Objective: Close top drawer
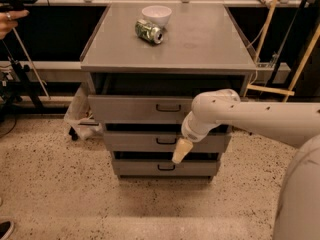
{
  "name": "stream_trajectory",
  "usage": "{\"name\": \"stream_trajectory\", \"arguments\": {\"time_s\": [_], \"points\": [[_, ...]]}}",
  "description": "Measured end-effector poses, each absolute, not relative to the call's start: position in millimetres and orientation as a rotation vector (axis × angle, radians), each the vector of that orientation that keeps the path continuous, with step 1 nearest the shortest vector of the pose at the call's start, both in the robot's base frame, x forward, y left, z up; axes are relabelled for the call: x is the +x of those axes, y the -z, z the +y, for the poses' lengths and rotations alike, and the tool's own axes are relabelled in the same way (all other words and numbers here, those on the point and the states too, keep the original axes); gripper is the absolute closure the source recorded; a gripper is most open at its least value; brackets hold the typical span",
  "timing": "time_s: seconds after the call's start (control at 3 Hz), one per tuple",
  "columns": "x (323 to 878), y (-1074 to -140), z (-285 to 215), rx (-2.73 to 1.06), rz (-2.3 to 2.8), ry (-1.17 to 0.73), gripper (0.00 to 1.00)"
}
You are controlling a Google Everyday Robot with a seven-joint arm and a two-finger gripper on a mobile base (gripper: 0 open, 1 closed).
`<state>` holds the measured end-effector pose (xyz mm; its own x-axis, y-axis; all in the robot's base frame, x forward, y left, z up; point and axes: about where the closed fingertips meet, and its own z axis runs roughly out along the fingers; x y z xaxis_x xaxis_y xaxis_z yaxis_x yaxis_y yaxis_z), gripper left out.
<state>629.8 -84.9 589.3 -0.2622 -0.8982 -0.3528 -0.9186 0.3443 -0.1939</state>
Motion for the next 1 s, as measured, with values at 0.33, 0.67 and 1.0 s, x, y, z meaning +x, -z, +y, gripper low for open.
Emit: {"name": "stream_trajectory", "arguments": {"time_s": [0.33, 0.67, 1.0], "points": [[656.2, -596.6, -78.8, -1.591, 2.208, -0.059, 0.0], [684.4, -607.4, -71.6, -1.583, 2.194, -0.044, 0.0], [684.4, -607.4, -71.5, -1.583, 2.194, -0.044, 0.0]]}}
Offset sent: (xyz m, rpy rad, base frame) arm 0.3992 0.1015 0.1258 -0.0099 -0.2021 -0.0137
